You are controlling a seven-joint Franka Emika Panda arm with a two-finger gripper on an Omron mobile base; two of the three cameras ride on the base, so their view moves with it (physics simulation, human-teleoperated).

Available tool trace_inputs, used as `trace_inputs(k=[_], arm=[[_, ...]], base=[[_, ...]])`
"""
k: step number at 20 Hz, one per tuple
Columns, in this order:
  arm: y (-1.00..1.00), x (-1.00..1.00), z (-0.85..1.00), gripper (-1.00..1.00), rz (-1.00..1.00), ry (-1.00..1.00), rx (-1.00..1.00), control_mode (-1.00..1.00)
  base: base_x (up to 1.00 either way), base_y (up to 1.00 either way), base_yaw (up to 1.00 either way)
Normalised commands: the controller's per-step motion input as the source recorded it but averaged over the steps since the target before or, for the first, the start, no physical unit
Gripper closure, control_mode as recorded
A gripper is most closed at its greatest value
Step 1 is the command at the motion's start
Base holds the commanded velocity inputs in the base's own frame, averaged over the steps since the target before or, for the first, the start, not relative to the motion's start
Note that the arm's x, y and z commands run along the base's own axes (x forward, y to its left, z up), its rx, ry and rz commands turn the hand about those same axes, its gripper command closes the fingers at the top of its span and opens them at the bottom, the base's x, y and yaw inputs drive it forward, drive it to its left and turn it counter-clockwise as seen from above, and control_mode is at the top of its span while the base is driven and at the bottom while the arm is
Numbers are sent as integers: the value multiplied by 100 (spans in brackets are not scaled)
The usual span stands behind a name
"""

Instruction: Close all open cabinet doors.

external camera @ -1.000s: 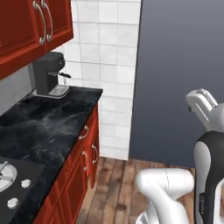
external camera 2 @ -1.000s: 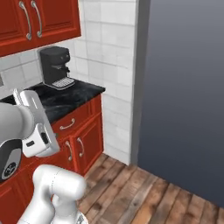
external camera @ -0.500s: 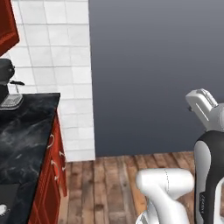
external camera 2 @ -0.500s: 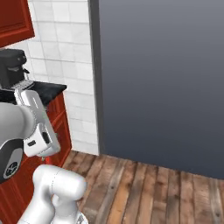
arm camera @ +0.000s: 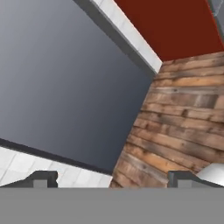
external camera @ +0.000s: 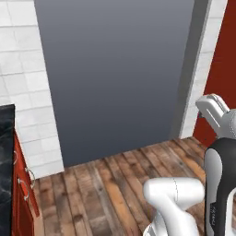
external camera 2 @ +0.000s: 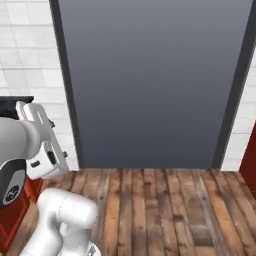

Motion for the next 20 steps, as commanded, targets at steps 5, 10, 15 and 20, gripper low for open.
trace_inputs(k=[5,10,15,20], arm=[[0,0,0,-100,0,0,0,100],[0,0,0,-100,0,0,0,100],[0,0,0,-100,0,0,0,100],[0,0,0,-100,0,0,0,100]], base=[[-31,-2,-45],[-9,-21,-39],[-4,-26,-38],[0,-30,-37]])
